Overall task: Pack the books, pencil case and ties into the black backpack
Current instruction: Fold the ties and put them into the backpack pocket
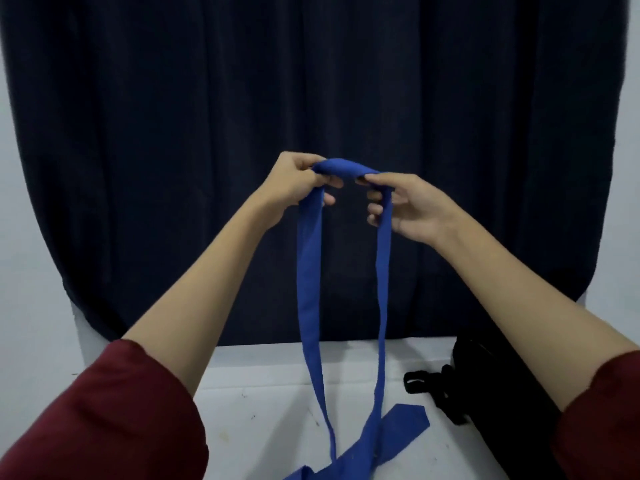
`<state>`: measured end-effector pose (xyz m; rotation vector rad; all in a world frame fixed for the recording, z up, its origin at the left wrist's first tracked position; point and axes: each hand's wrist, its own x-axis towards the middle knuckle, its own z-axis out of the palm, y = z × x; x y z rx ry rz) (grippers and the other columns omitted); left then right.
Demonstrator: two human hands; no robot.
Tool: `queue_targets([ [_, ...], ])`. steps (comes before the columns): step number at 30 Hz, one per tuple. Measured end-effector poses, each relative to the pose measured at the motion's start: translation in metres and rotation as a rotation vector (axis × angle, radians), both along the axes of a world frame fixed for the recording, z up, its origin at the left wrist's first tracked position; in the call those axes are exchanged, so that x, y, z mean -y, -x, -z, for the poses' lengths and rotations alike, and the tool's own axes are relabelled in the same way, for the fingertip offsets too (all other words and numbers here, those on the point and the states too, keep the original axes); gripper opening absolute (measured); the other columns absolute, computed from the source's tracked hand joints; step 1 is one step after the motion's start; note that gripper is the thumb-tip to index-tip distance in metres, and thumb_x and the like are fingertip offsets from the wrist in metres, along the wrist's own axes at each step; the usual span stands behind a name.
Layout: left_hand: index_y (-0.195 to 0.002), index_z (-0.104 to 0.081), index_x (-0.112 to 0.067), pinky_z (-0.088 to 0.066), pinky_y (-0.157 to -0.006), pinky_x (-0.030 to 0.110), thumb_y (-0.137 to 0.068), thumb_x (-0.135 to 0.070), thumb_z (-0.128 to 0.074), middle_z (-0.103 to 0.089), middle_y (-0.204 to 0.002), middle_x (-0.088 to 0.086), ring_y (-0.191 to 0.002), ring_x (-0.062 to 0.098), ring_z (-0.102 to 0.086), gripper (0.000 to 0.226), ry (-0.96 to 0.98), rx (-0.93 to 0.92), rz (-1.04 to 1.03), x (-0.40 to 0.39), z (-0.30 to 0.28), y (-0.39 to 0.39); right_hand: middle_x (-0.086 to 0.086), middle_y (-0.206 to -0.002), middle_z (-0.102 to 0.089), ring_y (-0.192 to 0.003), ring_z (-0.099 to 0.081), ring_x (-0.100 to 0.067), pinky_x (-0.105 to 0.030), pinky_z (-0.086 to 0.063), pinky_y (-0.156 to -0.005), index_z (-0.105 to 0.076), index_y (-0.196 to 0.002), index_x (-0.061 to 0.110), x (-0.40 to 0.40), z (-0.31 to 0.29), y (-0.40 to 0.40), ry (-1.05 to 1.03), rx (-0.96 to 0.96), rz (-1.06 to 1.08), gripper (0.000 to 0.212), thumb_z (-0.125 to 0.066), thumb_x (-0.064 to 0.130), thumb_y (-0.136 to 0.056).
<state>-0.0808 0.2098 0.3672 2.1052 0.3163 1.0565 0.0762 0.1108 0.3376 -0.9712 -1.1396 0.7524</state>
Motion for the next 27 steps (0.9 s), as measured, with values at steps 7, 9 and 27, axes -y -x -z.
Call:
queue_targets([
  [7,-0.086,-0.063,-0.010,-0.034,-0.038,0.014,-0.087,0.015,-0.027,-0.055,-0.050,-0.003,-0.035,0.001,-0.038,0.044,0.264,0.360,-0.055,-0.032,-0.008,0.024,-0.004,-0.060,-0.054,-0.057,-0.051,-0.014,-0.027,-0.041,-0.065,-0.062,-0.065,0.010,0.011,0.066,-0.024,0.489,0.728,-0.063,0.018,-0.072,0.015,-0.080],
  [9,-0.079,-0.062,-0.012,-0.036,-0.034,0.015,-0.087,0.016,-0.028,-0.054,-0.038,-0.006,-0.031,0.002,-0.042,0.046,0.200,0.282,-0.216,-0.051,0.004,0.033,-0.003,-0.054,-0.044,-0.049,-0.045,-0.014,-0.025,-0.040,-0.057,-0.051,-0.054,0.014,0.016,0.082,-0.023,0.523,0.546,-0.200,0.032,-0.070,0.016,-0.079],
  [27,-0.105,-0.065,-0.004,-0.058,-0.072,0.028,-0.097,-0.018,-0.052,-0.073,-0.091,0.009,-0.084,0.018,-0.070,0.020,0.341,-0.136,0.190,0.036,0.156,0.001,-0.008,-0.090,-0.054,-0.080,-0.060,-0.022,-0.034,-0.051,-0.081,-0.050,-0.087,0.006,-0.018,0.000,0.045,0.025,-0.137,0.251,0.007,-0.049,0.001,-0.091],
])
